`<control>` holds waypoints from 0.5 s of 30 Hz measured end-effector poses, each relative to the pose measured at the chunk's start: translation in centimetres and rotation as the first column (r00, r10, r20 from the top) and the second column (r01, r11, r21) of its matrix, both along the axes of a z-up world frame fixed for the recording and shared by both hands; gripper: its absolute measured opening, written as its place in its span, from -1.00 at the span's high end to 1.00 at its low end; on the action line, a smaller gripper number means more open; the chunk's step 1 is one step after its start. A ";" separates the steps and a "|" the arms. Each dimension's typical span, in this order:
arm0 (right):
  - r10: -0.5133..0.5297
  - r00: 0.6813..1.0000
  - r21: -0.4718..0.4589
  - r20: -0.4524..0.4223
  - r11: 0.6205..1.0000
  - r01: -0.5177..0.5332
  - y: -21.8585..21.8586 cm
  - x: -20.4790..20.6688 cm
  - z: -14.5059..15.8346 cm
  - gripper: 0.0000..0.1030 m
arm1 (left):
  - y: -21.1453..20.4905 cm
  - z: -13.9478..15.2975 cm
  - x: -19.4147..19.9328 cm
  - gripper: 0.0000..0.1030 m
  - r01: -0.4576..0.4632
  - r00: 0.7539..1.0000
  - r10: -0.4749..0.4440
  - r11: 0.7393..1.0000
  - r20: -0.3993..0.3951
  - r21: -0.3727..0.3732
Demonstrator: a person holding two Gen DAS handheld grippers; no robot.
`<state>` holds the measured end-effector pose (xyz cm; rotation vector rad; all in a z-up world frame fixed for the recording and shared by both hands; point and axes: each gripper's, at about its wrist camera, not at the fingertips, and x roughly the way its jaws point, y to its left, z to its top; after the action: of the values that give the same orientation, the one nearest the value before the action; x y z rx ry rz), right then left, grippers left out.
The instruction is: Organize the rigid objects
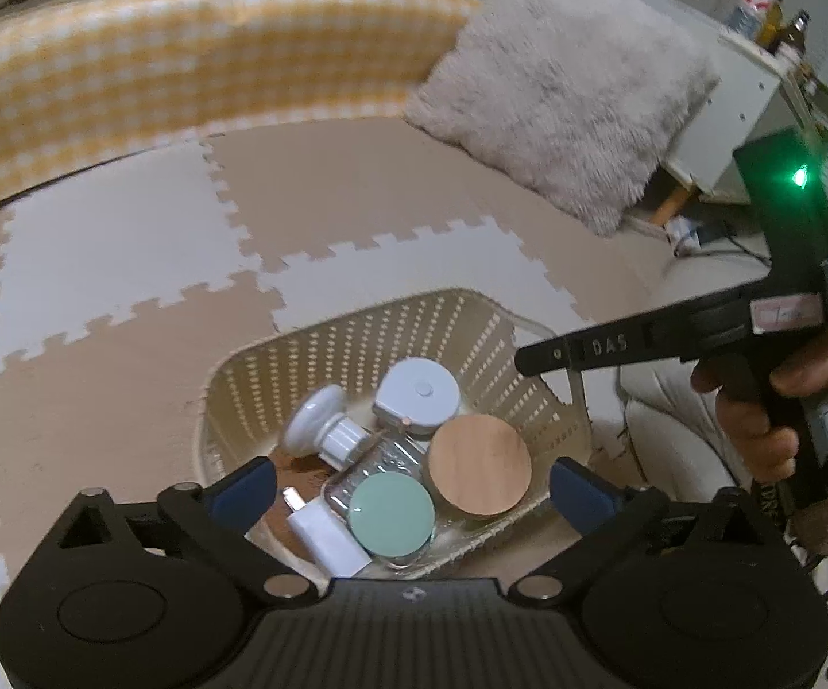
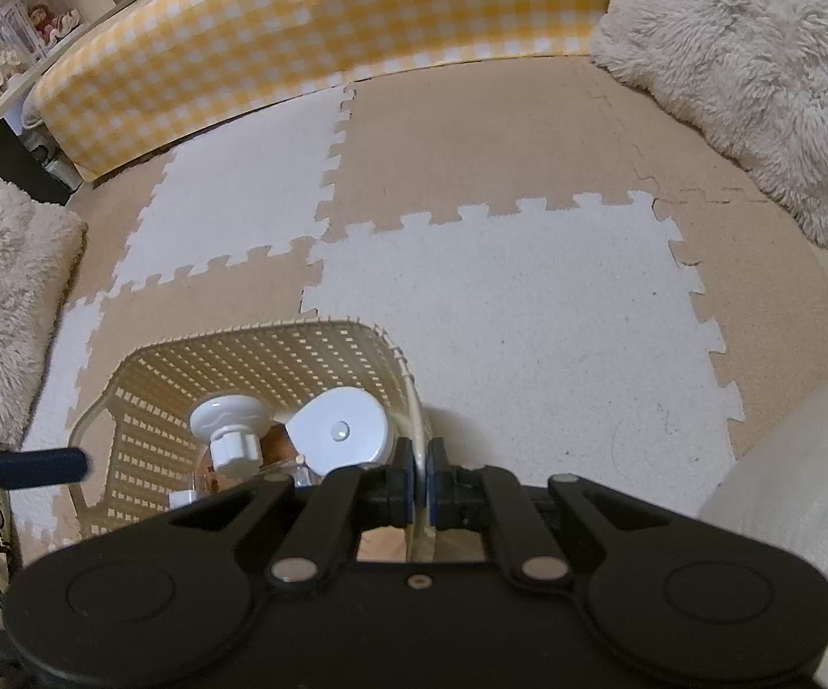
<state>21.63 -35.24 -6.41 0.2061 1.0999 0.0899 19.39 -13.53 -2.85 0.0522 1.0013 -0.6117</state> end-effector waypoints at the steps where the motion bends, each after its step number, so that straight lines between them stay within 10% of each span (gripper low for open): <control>1: 0.001 1.000 -0.005 0.005 1.000 -0.001 0.0 -0.1 0.1 0.86 | 0.2 0.3 -0.2 -1.00 -0.008 1.000 0.008 1.000 0.004 -0.002; 15: -0.026 0.988 -0.080 0.150 0.996 0.039 0.5 -4.0 5.5 0.43 | 2.4 3.3 -4.6 -1.00 -0.134 0.985 0.136 0.991 0.108 -0.020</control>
<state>17.67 -34.74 -0.87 0.1403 0.9493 0.0299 14.83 -11.09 0.46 0.0065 0.8870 -0.4856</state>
